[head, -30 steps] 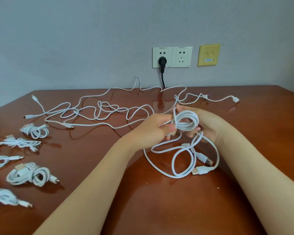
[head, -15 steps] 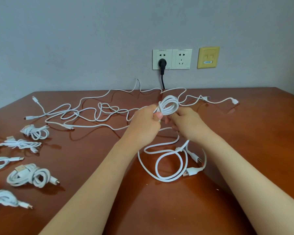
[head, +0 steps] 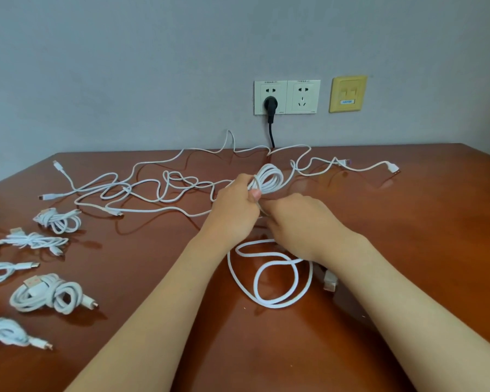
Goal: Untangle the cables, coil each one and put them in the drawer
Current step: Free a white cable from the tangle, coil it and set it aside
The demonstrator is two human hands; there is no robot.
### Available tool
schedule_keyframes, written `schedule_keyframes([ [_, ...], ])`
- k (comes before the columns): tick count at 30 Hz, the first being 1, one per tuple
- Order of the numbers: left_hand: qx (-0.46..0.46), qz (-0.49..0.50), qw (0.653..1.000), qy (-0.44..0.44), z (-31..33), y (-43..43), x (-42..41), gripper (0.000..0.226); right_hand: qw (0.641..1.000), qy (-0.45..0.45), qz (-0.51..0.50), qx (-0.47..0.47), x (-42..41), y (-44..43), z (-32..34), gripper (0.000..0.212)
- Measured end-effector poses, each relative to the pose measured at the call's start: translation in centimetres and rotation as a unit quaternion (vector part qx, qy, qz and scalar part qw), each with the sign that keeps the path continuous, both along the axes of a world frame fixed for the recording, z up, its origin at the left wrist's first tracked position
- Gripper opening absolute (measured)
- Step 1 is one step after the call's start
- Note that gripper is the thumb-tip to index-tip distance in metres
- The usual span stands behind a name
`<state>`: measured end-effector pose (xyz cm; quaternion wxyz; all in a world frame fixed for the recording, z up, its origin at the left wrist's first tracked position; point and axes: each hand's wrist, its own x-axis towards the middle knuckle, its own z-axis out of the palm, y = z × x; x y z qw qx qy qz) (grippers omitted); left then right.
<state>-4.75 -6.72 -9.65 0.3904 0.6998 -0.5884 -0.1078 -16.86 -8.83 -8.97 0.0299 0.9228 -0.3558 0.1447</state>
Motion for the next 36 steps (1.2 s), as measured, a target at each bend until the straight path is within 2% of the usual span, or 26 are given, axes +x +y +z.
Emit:
schedule_keyframes([
  [4, 0.018, 0.015, 0.999, -0.046, 0.3, 0.0, 0.8, 0.026, 0.999, -0.012, 0.028, -0.037, 0.0, 0.1, 0.5, 0.026],
  [6, 0.010, 0.000, 0.998, -0.066, 0.6, 0.2, 0.8, 0.024, 0.997, -0.067, 0.028, 0.000, -0.2, 0.1, 0.9, 0.022],
  [9, 0.008, -0.033, 0.992, -0.118, 0.6, 0.1, 0.5, 0.012, 0.988, -0.140, 0.020, 0.063, -0.6, -0.1, 1.0, 0.031],
  [13, 0.052, -0.078, 0.978, -0.186, 0.5, 0.1, 0.8, 0.026, 0.976, -0.204, -0.014, 0.077, -0.8, -0.8, 0.8, 0.016],
  [16, 0.093, -0.123, 0.970, -0.188, 0.2, 0.4, 0.9, 0.030, 0.965, -0.245, -0.048, 0.082, -1.0, -1.1, 0.9, 0.016],
  [18, 0.108, -0.144, 0.968, -0.176, 0.3, 0.5, 0.9, 0.022, 0.959, -0.258, -0.057, 0.099, -1.1, -1.2, 0.8, 0.015],
  [22, 0.106, -0.168, 0.971, -0.131, 0.6, 0.7, 1.0, 0.015, 0.933, -0.308, -0.026, 0.182, -1.3, -2.2, 0.6, 0.016],
  [24, 0.111, -0.201, 0.969, -0.089, 0.4, 0.9, 0.8, 0.022, 0.900, -0.334, -0.003, 0.280, -1.8, -2.5, 1.1, 0.019],
  [26, 0.100, -0.251, 0.962, -0.036, 0.3, 1.1, 0.1, 0.029, 0.851, -0.359, 0.013, 0.384, -2.7, -2.6, 1.4, 0.015],
  [29, 0.082, -0.272, 0.959, 0.013, 0.5, 1.2, -0.5, 0.035, 0.751, -0.419, 0.015, 0.510, -3.6, -3.0, 1.3, 0.016],
  [31, 0.075, -0.266, 0.961, 0.026, 0.4, 1.2, -0.6, 0.035, 0.707, -0.437, -0.002, 0.556, -3.4, -3.2, 1.1, 0.012],
  [32, 0.071, -0.265, 0.961, 0.031, 0.4, 1.2, -0.6, 0.034, 0.699, -0.434, -0.015, 0.569, -3.3, -3.3, 1.0, 0.006],
  [34, 0.052, -0.255, 0.964, 0.056, 0.3, 1.0, -0.6, 0.028, 0.674, -0.446, -0.034, 0.587, -3.3, -3.5, 0.7, 0.019],
  [36, 0.024, -0.232, 0.966, 0.111, 0.5, 0.8, -0.4, 0.024, 0.613, -0.488, -0.026, 0.621, -3.3, -3.7, 0.3, 0.024],
])
